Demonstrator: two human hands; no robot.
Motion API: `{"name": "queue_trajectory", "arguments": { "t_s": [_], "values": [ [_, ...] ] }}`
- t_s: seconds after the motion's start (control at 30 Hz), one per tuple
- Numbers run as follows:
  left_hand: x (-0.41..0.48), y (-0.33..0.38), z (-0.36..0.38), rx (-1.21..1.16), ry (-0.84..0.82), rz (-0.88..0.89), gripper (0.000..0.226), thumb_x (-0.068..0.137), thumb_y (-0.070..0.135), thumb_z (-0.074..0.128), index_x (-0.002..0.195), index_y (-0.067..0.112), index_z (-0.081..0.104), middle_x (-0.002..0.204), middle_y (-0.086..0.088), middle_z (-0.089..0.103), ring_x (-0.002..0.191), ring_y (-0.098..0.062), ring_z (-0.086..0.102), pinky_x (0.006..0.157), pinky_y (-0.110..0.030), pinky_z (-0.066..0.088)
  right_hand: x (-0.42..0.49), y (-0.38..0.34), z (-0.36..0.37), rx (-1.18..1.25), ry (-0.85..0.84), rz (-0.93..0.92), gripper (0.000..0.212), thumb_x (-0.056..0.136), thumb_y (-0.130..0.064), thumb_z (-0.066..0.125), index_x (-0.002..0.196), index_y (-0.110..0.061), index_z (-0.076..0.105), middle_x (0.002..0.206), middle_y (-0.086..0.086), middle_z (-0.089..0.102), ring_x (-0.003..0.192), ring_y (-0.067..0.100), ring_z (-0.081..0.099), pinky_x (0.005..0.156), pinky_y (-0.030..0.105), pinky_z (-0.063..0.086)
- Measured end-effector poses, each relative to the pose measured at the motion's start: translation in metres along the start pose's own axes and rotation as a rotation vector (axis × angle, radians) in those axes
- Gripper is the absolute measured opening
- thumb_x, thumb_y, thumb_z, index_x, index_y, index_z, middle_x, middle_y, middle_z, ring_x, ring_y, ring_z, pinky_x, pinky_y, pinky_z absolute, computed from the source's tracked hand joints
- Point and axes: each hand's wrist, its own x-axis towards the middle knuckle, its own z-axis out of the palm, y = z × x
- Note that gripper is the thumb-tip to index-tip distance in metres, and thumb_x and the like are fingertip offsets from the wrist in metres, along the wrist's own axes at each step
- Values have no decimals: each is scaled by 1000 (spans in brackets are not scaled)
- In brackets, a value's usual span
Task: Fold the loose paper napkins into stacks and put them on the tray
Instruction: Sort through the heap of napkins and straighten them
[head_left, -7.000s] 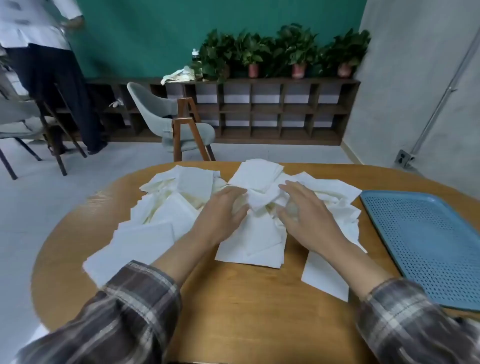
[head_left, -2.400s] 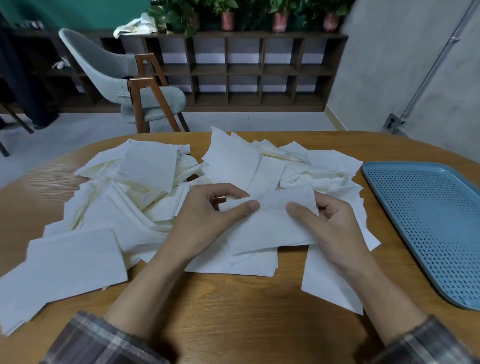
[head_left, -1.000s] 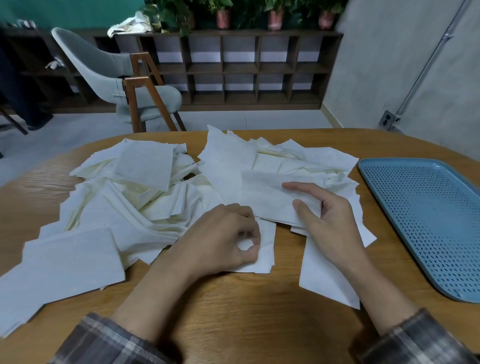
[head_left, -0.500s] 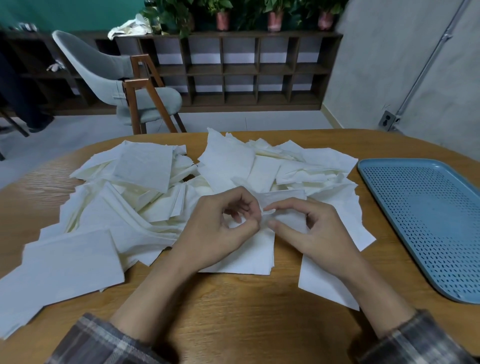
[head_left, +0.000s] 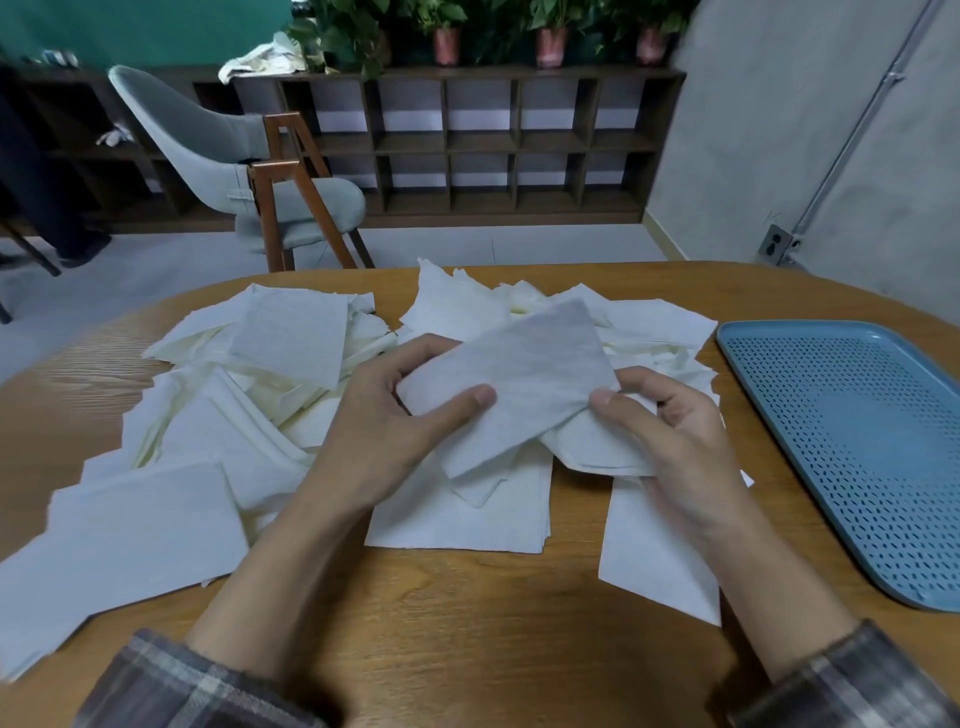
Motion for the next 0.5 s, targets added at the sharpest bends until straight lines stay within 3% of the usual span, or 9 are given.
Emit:
{"name": "queue_trajectory", "arguments": {
  "t_s": [0.1, 0.27, 0.4, 0.5],
  "values": [
    [1, 1, -4, -64, -34, -54, 23, 85, 19, 85, 107, 19, 77, 101, 6, 77, 90, -12, 75, 70, -22, 58, -1, 0, 1, 5, -57, 25, 19, 84, -21, 74, 101, -14, 81, 114, 9, 79, 109, 28, 74, 93, 32, 56],
    [0, 2, -2, -29, -134, -70, 24, 84, 10, 84, 107, 15, 76, 77, 18, 73, 68, 1, 69, 59, -8, 48, -4, -2, 4, -7, -125, 62, 32, 90, -20, 70, 120, -10, 76, 121, 8, 78, 115, 27, 73, 100, 36, 58],
    [1, 0, -2, 36, -102, -52, 16, 87, 19, 85, 102, 21, 79, 94, 9, 78, 86, -10, 75, 69, -21, 56, -6, -1, 8, -99, -107, 29, 27, 96, -15, 70, 122, -12, 76, 120, 2, 79, 114, 21, 74, 98, 30, 59],
    [3, -6, -3, 80, -63, -83, 6, 90, 25, 83, 93, 21, 81, 85, 5, 76, 77, -16, 71, 65, -28, 53, -5, 0, 8, -149, -44, 9, 24, 98, -14, 70, 120, -15, 77, 116, -3, 80, 112, 16, 74, 95, 25, 58]
  ]
}}
